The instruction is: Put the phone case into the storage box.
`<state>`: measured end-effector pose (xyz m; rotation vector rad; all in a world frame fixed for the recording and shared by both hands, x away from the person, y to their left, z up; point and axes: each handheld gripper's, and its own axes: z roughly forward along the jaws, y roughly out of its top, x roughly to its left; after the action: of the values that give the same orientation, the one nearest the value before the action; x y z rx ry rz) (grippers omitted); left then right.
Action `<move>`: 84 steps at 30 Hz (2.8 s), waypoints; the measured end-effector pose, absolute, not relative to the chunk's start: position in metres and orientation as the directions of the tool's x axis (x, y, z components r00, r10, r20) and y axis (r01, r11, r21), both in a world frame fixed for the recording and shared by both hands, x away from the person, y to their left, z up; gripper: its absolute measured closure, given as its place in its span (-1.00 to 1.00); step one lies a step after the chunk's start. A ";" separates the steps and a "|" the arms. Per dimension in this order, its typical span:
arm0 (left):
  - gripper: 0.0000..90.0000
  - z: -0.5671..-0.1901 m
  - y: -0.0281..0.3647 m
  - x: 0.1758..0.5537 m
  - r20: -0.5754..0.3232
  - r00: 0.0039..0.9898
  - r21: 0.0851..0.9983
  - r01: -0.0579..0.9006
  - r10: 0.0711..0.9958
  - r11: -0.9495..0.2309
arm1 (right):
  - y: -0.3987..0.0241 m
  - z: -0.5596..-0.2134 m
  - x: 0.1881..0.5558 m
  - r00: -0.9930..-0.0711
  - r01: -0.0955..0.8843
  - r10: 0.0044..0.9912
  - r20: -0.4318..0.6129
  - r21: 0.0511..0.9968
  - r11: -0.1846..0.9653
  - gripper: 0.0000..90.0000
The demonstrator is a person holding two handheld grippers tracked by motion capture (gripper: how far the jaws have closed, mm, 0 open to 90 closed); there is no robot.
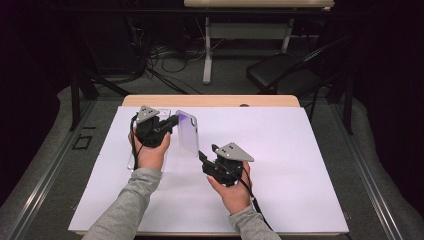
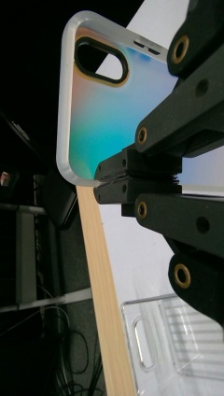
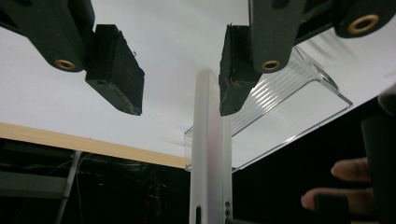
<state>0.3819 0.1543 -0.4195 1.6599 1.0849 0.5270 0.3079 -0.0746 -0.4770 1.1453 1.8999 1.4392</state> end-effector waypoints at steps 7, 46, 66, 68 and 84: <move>0.98 -0.404 0.162 0.388 -0.151 0.469 0.924 0.379 0.870 -0.044 | -0.078 -0.474 0.306 -0.538 0.286 0.842 0.040 0.948 0.138 0.10; 0.98 -0.385 0.223 0.435 -0.165 0.231 0.922 0.380 0.959 0.067 | -0.121 -0.471 0.302 -0.501 0.300 0.865 0.021 0.942 0.151 -0.95; 0.98 -0.397 0.233 0.455 -0.143 0.159 0.930 0.361 0.977 0.078 | -0.137 -0.474 0.302 -0.494 0.334 0.867 0.060 0.934 0.126 -1.00; 0.98 -0.399 0.234 0.457 -0.142 0.155 0.930 0.359 0.978 0.078 | -0.138 -0.474 0.302 -0.493 0.336 0.868 0.058 0.933 0.128 -1.00; 0.98 -0.416 0.236 0.478 -0.122 0.110 0.931 0.356 0.986 0.075 | -0.145 -0.477 0.303 -0.480 0.344 0.875 0.062 0.931 0.123 -1.00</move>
<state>0.4781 0.2356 -0.4158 1.4454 1.4084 0.8452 0.3029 -0.1452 -0.4774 1.1750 1.8924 1.3480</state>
